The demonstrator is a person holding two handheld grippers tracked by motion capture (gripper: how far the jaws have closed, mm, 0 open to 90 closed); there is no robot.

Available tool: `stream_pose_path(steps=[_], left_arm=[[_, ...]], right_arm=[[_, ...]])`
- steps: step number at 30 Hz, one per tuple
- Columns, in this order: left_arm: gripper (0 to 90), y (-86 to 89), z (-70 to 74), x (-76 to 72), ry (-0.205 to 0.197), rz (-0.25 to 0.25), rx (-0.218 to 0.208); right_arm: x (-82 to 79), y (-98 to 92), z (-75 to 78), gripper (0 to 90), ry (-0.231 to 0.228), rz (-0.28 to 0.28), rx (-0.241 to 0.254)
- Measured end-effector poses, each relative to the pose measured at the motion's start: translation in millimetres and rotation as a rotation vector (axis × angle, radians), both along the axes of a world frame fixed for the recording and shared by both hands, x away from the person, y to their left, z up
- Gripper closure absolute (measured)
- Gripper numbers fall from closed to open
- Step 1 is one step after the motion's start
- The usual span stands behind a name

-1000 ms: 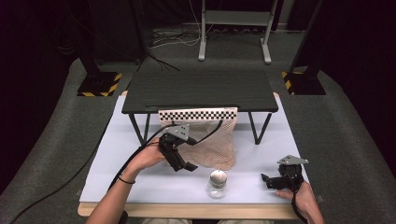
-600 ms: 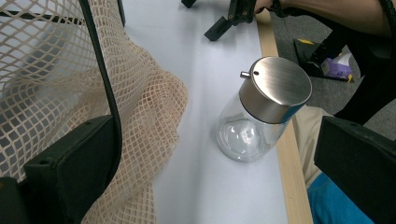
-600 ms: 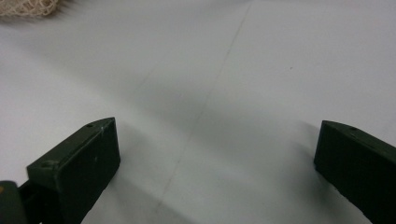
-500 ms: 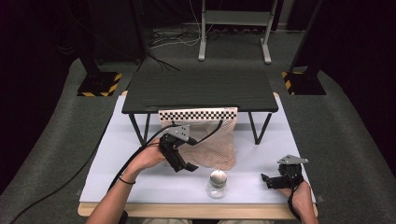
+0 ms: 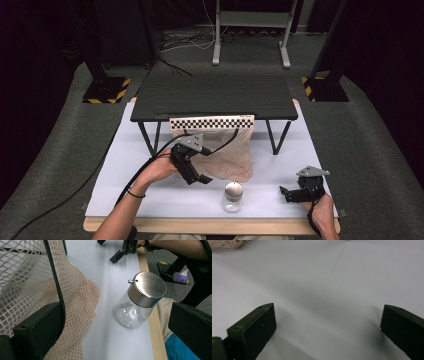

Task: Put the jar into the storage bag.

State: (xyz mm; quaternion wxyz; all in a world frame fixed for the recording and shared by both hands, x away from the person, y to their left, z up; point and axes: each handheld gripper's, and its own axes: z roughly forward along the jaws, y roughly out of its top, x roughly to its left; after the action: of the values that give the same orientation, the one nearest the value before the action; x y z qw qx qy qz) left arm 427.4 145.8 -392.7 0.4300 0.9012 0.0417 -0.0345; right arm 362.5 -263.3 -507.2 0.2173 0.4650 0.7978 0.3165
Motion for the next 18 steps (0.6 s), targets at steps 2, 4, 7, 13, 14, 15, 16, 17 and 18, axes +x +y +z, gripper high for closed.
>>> stream_pose_path(steps=[2, 4, 7, 13, 14, 15, 16, 17, 18], left_arm=[[0.0, -0.7, -0.7, -0.9, 0.001, -0.006, -0.007], [0.0, -1.2, -0.8, -1.9, -0.008, -0.003, -0.001], [0.0, -0.7, -1.4, -1.3, -0.003, -0.002, -0.002], [0.0, 0.8, -1.6, -0.5, 0.003, -0.01, -0.004], [0.0, 1.0, -1.6, -0.7, 0.004, -0.009, -0.001], [0.0, 0.8, -1.5, -1.5, 0.003, -0.007, -0.001], [0.0, 0.5, -1.2, -2.4, 0.002, -0.008, -0.001], [0.0, 0.3, -1.0, -3.1, -0.001, -0.011, 0.0], [0.0, 0.4, -0.7, -3.4, 0.0, -0.012, 0.001]], right_arm=[[-0.6, 1.6, 0.7, 0.0, 0.002, 0.007, 0.01], [-1.2, 4.2, 2.6, 0.0, -0.002, 0.014, 0.016], [-3.6, 9.3, 8.9, 0.0, -0.02, 0.029, 0.024], [-12.9, 21.1, 23.2, 0.0, -0.051, 0.08, 0.081], [-15.1, 23.6, 25.9, 0.0, -0.057, 0.089, 0.093], [-17.2, 26.2, 28.5, 0.0, -0.062, 0.1, 0.102], [-19.7, 29.5, 31.2, 0.0, -0.068, 0.103, 0.102], [-22.3, 33.0, 34.0, 0.0, -0.076, 0.108, 0.095], [-25.0, 36.6, 36.8, 0.0, -0.083, 0.116, 0.091]])
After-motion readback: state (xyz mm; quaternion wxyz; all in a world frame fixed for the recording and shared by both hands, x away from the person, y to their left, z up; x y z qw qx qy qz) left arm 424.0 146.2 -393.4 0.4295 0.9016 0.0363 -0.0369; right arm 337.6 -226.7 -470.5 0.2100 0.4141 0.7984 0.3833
